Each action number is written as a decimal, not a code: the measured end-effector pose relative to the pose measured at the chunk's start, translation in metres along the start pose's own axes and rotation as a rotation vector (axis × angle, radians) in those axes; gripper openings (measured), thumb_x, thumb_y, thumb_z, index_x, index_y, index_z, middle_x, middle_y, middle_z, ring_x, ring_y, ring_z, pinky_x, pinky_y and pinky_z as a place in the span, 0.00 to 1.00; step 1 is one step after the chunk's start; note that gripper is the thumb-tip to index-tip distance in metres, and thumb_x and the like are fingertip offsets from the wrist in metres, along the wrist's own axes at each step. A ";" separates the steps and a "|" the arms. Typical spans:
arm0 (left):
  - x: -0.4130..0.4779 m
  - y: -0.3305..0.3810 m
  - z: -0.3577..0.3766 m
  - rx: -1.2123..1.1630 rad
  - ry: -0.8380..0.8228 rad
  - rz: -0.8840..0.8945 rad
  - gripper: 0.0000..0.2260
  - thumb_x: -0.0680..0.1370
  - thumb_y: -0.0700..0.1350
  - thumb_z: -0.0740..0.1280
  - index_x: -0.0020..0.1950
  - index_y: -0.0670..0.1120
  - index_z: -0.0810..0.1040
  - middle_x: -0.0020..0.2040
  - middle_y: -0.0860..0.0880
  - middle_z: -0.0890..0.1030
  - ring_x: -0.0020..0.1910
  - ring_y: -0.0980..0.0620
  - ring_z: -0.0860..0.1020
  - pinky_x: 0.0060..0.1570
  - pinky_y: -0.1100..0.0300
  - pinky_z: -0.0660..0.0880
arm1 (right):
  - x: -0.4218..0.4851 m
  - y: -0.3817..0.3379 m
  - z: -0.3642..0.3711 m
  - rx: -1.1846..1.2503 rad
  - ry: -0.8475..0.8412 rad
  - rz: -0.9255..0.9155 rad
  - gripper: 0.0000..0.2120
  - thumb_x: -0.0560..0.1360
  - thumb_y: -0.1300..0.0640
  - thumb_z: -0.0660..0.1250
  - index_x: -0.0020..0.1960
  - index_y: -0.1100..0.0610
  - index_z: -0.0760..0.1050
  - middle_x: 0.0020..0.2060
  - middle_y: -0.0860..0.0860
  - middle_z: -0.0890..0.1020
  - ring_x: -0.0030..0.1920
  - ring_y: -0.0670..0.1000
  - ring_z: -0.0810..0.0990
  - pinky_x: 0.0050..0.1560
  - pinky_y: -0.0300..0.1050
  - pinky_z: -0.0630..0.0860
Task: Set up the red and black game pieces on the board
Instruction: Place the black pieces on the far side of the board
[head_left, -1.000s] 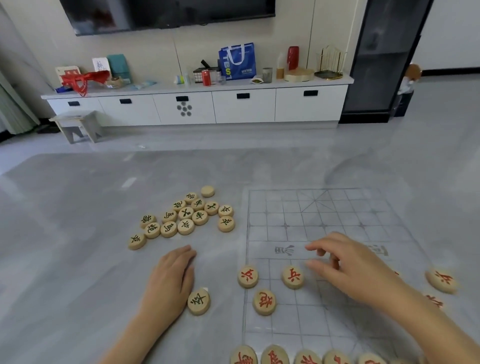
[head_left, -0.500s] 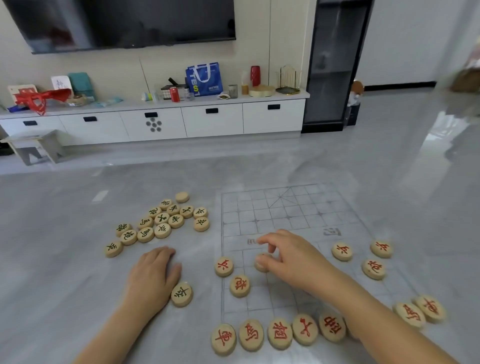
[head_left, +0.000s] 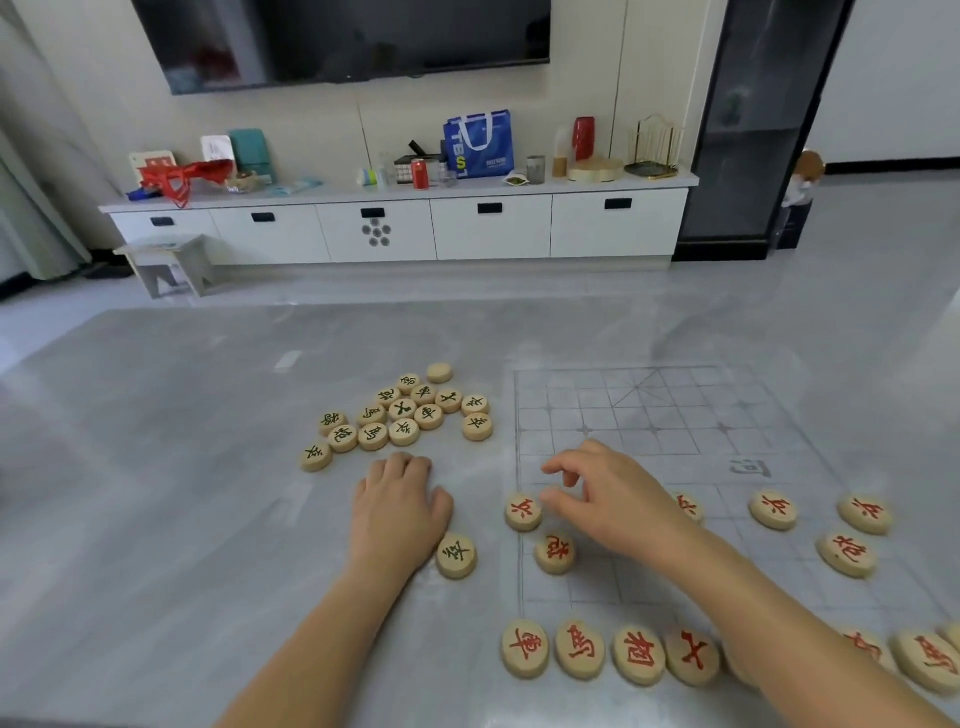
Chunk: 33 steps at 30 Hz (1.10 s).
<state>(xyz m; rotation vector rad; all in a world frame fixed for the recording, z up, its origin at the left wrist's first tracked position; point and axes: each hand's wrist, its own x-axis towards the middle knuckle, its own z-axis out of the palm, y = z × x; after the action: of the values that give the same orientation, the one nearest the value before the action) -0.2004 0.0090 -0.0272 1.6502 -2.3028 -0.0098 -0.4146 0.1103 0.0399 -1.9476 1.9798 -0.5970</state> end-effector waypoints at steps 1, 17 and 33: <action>0.000 0.000 0.000 0.001 0.000 0.002 0.25 0.70 0.56 0.50 0.56 0.47 0.77 0.54 0.47 0.77 0.54 0.44 0.73 0.51 0.51 0.69 | 0.000 -0.006 0.003 0.001 -0.017 -0.020 0.18 0.75 0.43 0.62 0.63 0.47 0.72 0.49 0.42 0.71 0.40 0.40 0.71 0.46 0.39 0.72; 0.002 -0.004 0.007 0.004 0.032 0.009 0.23 0.71 0.55 0.52 0.59 0.48 0.77 0.56 0.49 0.77 0.55 0.44 0.73 0.51 0.50 0.69 | 0.005 -0.062 0.060 -0.298 -0.084 -0.228 0.18 0.72 0.41 0.63 0.53 0.53 0.75 0.49 0.50 0.72 0.52 0.52 0.69 0.53 0.48 0.64; 0.001 -0.001 0.007 -0.042 0.017 -0.015 0.26 0.74 0.51 0.48 0.60 0.44 0.78 0.62 0.47 0.78 0.61 0.45 0.74 0.56 0.49 0.71 | 0.072 -0.059 0.066 -0.324 -0.011 -0.063 0.18 0.73 0.44 0.65 0.57 0.54 0.75 0.55 0.53 0.75 0.57 0.56 0.73 0.54 0.50 0.67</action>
<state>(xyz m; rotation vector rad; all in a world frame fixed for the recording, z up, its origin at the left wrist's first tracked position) -0.2018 0.0067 -0.0335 1.6405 -2.2619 -0.0471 -0.3336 0.0333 0.0168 -2.1978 2.1227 -0.2912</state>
